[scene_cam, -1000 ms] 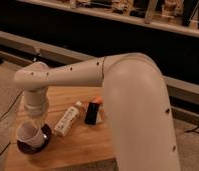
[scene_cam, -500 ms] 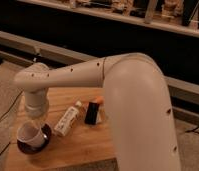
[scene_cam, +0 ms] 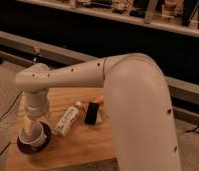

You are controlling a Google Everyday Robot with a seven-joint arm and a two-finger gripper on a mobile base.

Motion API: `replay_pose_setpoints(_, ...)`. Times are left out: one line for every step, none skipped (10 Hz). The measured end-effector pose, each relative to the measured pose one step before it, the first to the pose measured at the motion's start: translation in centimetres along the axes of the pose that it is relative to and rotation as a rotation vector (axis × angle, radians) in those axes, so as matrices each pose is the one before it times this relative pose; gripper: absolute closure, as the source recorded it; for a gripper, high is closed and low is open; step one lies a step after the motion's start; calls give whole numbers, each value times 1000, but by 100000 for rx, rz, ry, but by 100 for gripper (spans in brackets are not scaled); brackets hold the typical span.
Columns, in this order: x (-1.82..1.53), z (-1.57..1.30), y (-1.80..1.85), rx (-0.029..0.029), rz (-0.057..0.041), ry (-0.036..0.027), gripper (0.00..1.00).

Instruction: Place the ceramic cup in the ceramic bowl

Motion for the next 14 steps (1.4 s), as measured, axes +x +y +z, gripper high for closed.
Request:
replay_pose_setpoints(-5,-33,54,-320,-199,22,20)
replay_pose_setpoints(-54,-93,29,-292,-100,-242,20)
replay_pose_setpoints(-190,-366,70,-548,-70,-1104,20)
replay_pose_setpoints(-156,-386,18,-535,129,-1141,20)
replay_pose_setpoints(-430,-1348,-40,-1356,647,-3877,20)
replay_pose_setpoints(-338,-1342,22,-1115,271,-3781,20)
replay_pose_setpoints(-225,-1159,44,-680,-38,-3005,20)
replay_pose_setpoints(-280,-1920,163,-870,-360,-4687,20)
replay_pose_setpoints(-122,-979,105,-282,-58,-2234,20)
replay_pose_setpoints(-58,-847,-121,-71,655,-1924,20)
replay_pose_setpoints(9,73,-20,-31,12,110,20)
replay_pose_setpoints(5,76,116,-42,-227,182,20)
replay_pose_setpoints(-3,-19,-17,1,37,-57,20)
replay_pose_setpoints(18,-21,-53,3,114,-29,20)
